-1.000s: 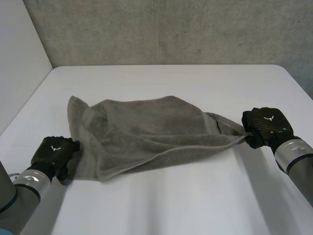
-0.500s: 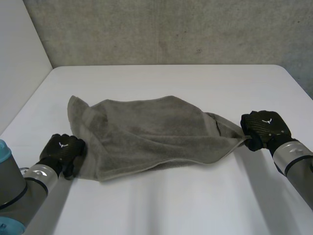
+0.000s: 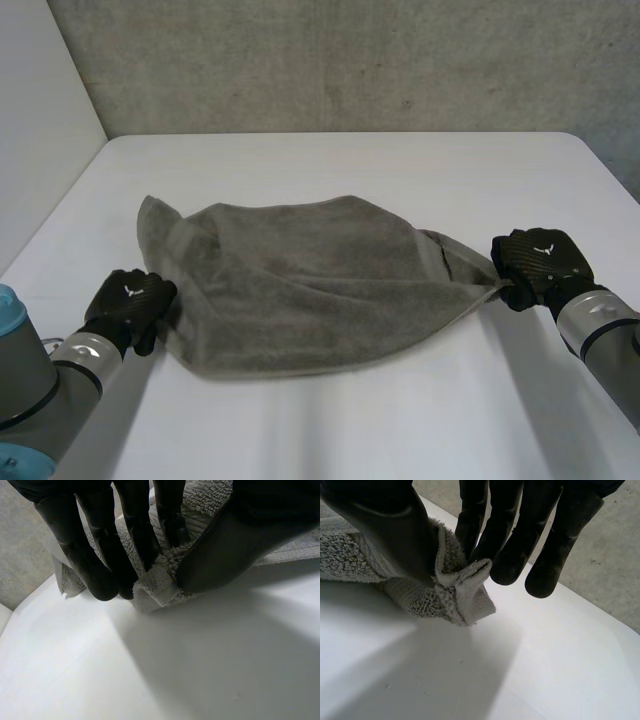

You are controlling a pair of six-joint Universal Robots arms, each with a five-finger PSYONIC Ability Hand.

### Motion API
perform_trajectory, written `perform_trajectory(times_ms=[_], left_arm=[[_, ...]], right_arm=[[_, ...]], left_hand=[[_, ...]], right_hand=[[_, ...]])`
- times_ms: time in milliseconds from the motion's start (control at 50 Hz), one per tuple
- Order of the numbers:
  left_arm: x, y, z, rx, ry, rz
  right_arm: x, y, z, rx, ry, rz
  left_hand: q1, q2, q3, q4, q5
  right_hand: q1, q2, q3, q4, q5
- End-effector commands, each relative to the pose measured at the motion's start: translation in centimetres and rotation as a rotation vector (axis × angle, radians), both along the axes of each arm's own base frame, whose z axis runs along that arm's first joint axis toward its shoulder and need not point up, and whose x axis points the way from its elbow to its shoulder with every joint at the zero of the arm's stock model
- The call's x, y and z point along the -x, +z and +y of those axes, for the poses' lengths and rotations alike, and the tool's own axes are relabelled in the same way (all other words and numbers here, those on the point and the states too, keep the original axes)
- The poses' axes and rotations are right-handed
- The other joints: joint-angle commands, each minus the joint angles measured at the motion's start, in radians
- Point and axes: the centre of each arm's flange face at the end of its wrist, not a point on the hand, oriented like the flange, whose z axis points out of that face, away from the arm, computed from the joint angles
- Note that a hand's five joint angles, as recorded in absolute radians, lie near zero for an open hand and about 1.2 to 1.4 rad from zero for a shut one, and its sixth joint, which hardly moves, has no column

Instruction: Fold the towel.

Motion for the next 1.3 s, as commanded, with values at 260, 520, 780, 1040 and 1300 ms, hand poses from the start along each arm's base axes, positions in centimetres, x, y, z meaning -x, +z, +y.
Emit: perform_trajectory(times_ms=[260, 520, 780, 1040, 1300], left_arm=[[-1.2, 14.5, 1.6, 0.383, 0.094, 0.282], [-1.8, 26.0, 3.8, 0.462, 0.106, 0.392], [-0.4, 17.7, -6.0, 0.083, 0.158, 0.318], [3.9, 23.6, -13.1, 0.320, 0.181, 0.395], [3.0, 32.7, -11.7, 0.687, 0.221, 0.756]], right_arm=[[0.1, 12.5, 1.0, 0.210, 0.025, -0.031], [0.9, 27.3, 4.2, 0.349, 0.080, 0.045], [-3.5, 17.2, -2.7, 0.073, 0.167, 0.413], [-8.2, 20.9, -9.7, 0.559, 0.017, 0.369], [-7.1, 30.9, -7.1, 0.935, -0.101, -0.005]], left_hand=[[-0.013, -0.070, -0.135, -0.112, -0.240], [-0.013, -0.070, -0.135, -0.112, -0.240], [-0.013, -0.070, -0.135, -0.112, -0.240], [-0.013, -0.070, -0.135, -0.112, -0.240], [-0.013, -0.070, -0.135, -0.112, -0.240]], right_hand=[[0.173, 0.063, 0.069, 0.064, 0.102], [0.173, 0.063, 0.069, 0.064, 0.102], [0.173, 0.063, 0.069, 0.064, 0.102], [0.173, 0.063, 0.069, 0.064, 0.102], [0.173, 0.063, 0.069, 0.064, 0.102]])
